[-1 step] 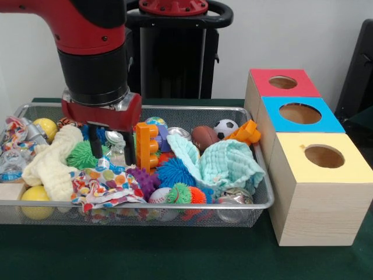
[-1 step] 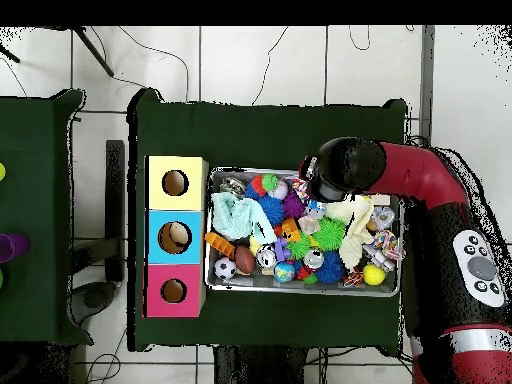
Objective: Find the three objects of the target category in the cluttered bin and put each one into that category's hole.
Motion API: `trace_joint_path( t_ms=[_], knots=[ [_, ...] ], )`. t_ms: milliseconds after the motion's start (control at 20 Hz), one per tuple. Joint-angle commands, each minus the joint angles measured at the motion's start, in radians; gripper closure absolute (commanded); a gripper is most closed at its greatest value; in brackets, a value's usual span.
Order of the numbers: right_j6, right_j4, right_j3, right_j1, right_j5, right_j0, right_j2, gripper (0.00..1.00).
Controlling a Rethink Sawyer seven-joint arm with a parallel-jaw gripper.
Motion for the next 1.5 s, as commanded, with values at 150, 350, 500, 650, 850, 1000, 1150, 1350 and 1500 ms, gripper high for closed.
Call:
trace_joint_path(
  t_ms=[150, 350, 500, 650, 850, 1000, 1150, 1350, 1500],
  knots=[
    [-0.154, -0.081, 0.163, 0.012, -0.141, -0.025, 0.025, 0.00],
    [-0.155, -0.072, 0.145, 0.025, -0.128, -0.032, 0.024, 0.00],
    [-0.166, -0.075, 0.133, 0.031, -0.103, -0.031, 0.017, 0.00],
    [-0.178, -0.076, 0.135, 0.049, -0.105, -0.047, 0.017, 0.00],
    [-0.194, -0.079, 0.137, 0.059, -0.121, -0.065, 0.027, 0.00],
    [-0.202, -0.079, 0.126, 0.075, -0.120, -0.077, 0.033, 0.00],
    [-0.214, -0.083, 0.107, 0.084, -0.102, -0.080, 0.036, 0.00],
    [-0.208, -0.092, 0.110, 0.082, -0.105, -0.080, 0.034, 0.00],
    [-0.200, -0.095, 0.114, 0.080, -0.112, -0.079, 0.033, 0.00]
  ],
)
